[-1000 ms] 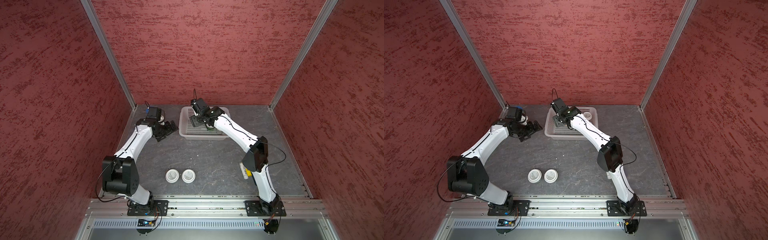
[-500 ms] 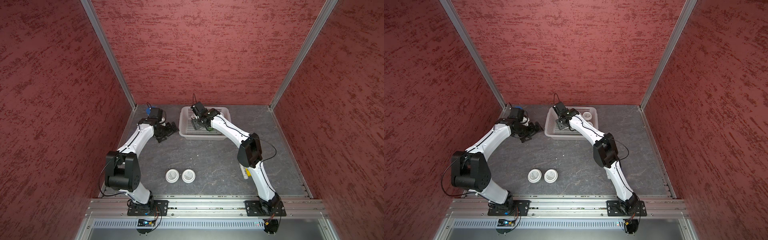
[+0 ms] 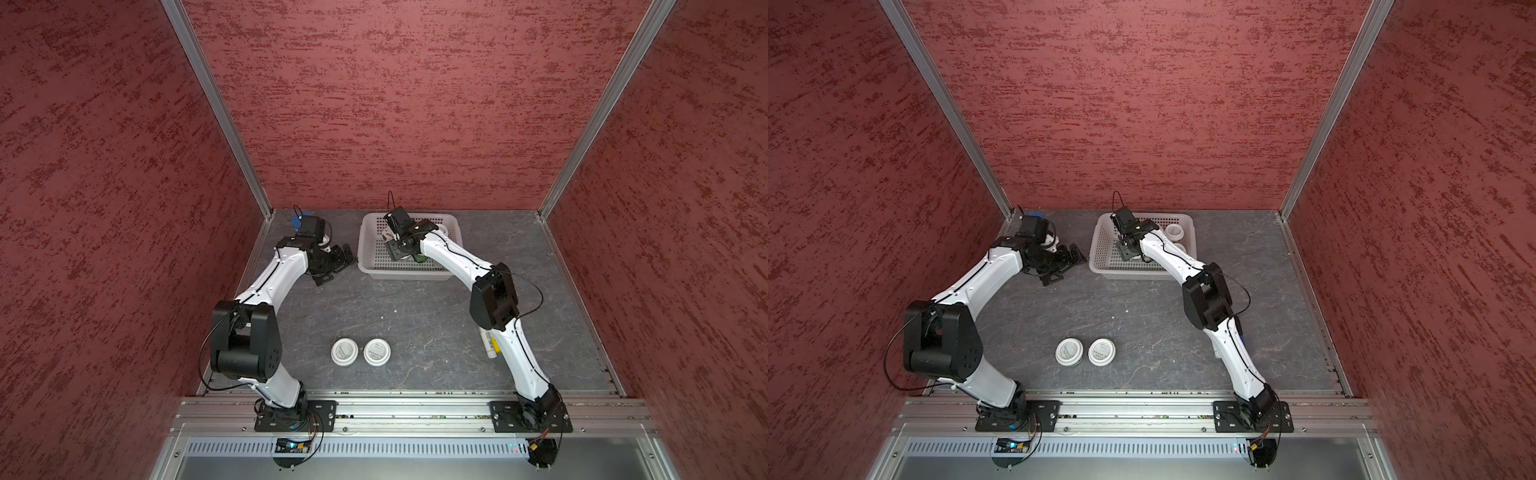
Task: Put the yogurt in the basket
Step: Place the yogurt in the basket.
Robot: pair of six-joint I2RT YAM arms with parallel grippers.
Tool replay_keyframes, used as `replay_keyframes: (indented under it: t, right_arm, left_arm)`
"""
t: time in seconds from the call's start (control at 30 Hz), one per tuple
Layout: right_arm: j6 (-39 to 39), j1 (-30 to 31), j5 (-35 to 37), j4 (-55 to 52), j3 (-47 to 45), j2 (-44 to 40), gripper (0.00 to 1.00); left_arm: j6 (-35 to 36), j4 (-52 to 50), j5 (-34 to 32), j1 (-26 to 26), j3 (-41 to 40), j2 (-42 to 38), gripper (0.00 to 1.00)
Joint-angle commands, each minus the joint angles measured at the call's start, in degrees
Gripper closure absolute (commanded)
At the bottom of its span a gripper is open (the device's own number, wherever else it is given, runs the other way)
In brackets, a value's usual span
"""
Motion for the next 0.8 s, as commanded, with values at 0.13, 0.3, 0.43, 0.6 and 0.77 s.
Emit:
replay_keyframes:
  t: [0.13,0.3,0.43,0.6,0.77]
  right_arm:
    - [-1.1,-0.6,1.2,1.6,1.6,1.6,0.22]
    - [-1.5,-0.7,1.1,1.5,1.8,1.5,0.21]
    - [-1.6,-0.7,0.6,1.7,1.8,0.7,0.20]
    - [-1.7,-0.6,-0.4,1.7,1.8,-0.7,0.18]
    - [-1.9,-0.6,-1.0,1.0,2.8,-2.3,0.14]
  left_arm:
    - [-0.4,1.2,1.0,0.2,0.6,0.4,0.00]
    - [-0.6,1.2,1.0,0.1,0.5,0.4,0.00]
    - [-0.8,1.3,1.0,0.0,0.6,0.4,0.00]
    - [-0.9,1.4,1.1,-0.1,0.6,0.5,0.00]
    - [-0.8,1.3,1.0,-0.1,0.8,0.3,0.00]
